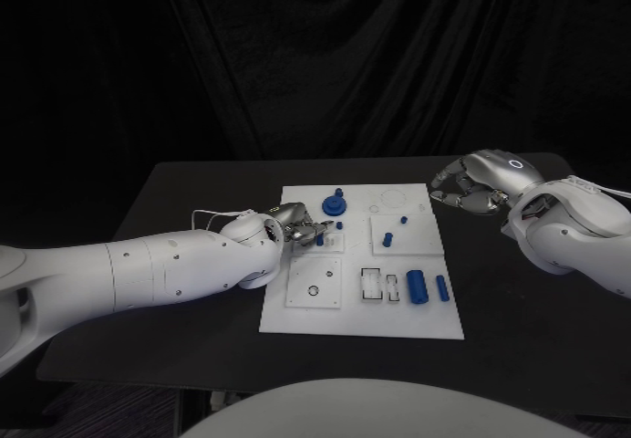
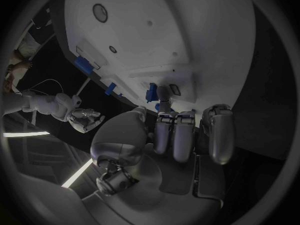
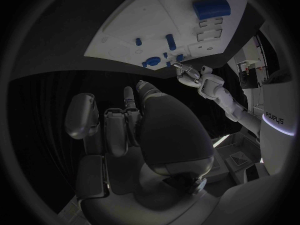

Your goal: Assemble the parts on the task board

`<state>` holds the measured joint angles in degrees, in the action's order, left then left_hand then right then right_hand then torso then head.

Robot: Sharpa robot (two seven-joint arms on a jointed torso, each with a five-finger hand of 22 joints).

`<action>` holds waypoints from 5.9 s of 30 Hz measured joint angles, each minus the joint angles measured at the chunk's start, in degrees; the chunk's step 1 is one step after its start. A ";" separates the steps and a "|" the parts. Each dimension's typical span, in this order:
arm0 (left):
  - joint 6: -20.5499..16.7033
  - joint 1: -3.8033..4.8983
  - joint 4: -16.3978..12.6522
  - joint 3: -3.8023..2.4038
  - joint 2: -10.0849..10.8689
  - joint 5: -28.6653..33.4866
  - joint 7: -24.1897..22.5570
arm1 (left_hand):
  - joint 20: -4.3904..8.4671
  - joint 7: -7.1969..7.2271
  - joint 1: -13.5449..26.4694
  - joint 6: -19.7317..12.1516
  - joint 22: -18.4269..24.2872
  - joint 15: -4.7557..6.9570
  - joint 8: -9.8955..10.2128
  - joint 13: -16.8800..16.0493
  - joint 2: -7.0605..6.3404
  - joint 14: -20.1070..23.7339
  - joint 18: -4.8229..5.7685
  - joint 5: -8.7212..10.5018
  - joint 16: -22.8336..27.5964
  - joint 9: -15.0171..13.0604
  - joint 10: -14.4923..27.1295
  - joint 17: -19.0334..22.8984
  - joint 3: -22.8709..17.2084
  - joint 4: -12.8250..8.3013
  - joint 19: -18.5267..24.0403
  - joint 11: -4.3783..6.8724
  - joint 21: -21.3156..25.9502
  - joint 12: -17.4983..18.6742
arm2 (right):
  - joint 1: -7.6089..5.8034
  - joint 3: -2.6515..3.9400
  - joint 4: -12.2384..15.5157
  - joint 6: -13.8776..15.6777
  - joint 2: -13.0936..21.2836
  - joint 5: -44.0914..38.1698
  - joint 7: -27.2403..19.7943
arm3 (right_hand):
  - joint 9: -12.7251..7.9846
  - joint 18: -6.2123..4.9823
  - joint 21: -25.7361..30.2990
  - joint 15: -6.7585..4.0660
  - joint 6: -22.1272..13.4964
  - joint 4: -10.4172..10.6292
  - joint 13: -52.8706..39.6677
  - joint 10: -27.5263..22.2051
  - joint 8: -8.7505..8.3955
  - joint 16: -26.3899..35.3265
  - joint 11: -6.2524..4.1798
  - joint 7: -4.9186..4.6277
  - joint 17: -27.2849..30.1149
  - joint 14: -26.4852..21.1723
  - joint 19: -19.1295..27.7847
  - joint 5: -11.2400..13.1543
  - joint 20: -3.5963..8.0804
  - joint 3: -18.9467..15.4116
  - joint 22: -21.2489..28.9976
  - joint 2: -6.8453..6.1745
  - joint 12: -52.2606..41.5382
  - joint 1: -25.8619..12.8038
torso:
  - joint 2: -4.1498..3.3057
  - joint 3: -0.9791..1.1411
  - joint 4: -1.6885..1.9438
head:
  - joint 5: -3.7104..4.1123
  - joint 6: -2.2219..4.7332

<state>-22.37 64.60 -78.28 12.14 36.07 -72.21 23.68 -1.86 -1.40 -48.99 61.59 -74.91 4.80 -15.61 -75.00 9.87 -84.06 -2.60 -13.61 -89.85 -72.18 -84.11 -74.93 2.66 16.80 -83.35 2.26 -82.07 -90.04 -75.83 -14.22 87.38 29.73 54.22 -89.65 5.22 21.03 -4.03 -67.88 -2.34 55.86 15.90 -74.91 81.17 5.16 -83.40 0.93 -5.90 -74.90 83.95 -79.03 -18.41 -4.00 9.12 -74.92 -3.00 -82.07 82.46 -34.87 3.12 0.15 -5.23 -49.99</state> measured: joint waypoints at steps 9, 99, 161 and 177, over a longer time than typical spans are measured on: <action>-0.10 -0.02 0.00 0.00 0.10 0.00 -0.67 | 0.00 0.36 -1.25 -0.41 0.00 0.00 -0.16 0.00 0.59 0.00 0.00 -2.15 0.00 -1.46 0.00 0.00 0.75 -0.16 0.00 0.00 0.00 0.00 | 0.01 0.00 0.00 -0.05 0.02 0.00 0.04 | -0.05 0.00 0.00 0.00 0.00 0.14 0.00 0.00 0.00 0.00 0.00 0.00 0.00 0.00 0.00 -0.21 0.00 0.14 -0.02 0.30 -0.01 -0.30 | -0.02 0.00 0.00 | -0.07 0.00; 38.64 12.50 11.36 -0.01 -9.22 11.70 8.69 | -0.52 -0.95 -16.14 -1.70 -0.02 -0.62 6.85 -0.02 -1.99 0.21 0.00 -0.66 0.00 4.89 0.19 -0.02 2.29 -0.84 -0.51 -0.64 0.64 0.00 | 0.03 0.00 -0.15 -0.26 -1.18 0.00 0.45 | -0.30 0.00 0.44 0.00 0.00 0.46 -0.01 0.00 -0.23 0.00 0.00 0.00 0.00 0.00 0.00 -1.92 0.00 0.14 -0.03 0.65 0.21 -1.12 | -0.06 0.09 -0.18 | -0.44 0.00; 38.71 10.07 12.70 -0.01 -10.53 11.78 8.33 | -0.72 -0.64 -20.07 -1.38 0.00 -0.61 7.63 -0.03 -3.38 0.21 0.00 -10.97 0.00 5.93 0.19 0.01 -1.85 -1.32 -0.30 -0.64 1.64 -0.01 | 0.03 0.01 -0.20 -0.31 -1.58 0.00 0.49 | -0.45 0.00 0.88 0.00 0.00 0.06 0.00 -0.43 -0.23 0.24 0.00 0.00 0.00 0.00 0.00 -3.33 0.00 0.71 0.01 0.65 0.42 -1.12 | -0.06 0.09 -0.15 | -0.37 0.00; 37.12 9.88 12.11 -0.03 -9.90 11.80 7.99 | -0.51 -0.23 -21.83 -0.52 0.00 -0.61 7.31 -0.02 -4.51 0.21 0.01 -11.61 0.00 5.60 0.19 0.02 -6.00 -2.31 -0.51 -0.64 1.64 0.00 | 0.03 0.01 -0.31 -0.41 -1.70 0.00 0.57 | -0.50 0.00 1.39 0.00 0.00 -0.18 0.00 -0.42 -0.23 0.44 0.00 0.00 0.00 0.00 0.00 -4.39 0.00 1.09 0.02 0.65 0.42 -1.12 | -0.05 0.08 -0.15 | -0.58 0.00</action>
<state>14.75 74.48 -66.17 12.11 26.17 -60.41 31.67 -2.37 -1.63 -70.82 61.07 -74.90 4.19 -8.30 -75.02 5.35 -83.84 -2.60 -25.22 -89.85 -66.58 -83.93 -74.91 -3.34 14.48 -83.86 1.62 -80.43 -90.04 -75.81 -14.21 87.07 29.33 52.52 -89.65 5.79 20.54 -4.02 -66.49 -2.34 55.86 15.72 -74.91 80.75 4.93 -82.96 0.93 -5.90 -74.90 83.95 -79.04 -22.79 -4.00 10.21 -74.91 -2.35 -81.65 81.35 -34.91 3.20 0.01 -5.82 -49.99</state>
